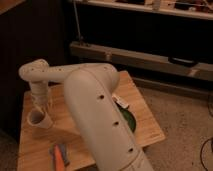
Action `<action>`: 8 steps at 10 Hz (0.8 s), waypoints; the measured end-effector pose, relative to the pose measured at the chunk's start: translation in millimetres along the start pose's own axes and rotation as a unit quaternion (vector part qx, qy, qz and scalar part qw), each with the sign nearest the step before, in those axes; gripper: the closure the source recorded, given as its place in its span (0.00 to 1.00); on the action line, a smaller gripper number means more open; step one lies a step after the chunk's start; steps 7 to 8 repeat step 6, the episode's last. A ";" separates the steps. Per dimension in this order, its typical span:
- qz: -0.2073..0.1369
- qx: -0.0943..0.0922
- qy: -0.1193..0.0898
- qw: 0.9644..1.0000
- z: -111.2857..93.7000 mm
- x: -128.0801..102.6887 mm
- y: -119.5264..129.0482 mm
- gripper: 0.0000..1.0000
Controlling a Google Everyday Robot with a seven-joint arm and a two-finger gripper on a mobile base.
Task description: Pick up the ceramic cup
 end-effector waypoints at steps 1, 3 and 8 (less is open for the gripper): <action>0.013 -0.008 -0.021 1.000 -28.9 10.2 -4.3 1.00; 0.031 -0.028 -0.056 0.998 -77.7 27.5 -7.8 1.00; 0.042 -0.089 -0.106 0.989 -149.2 58.2 -10.8 1.00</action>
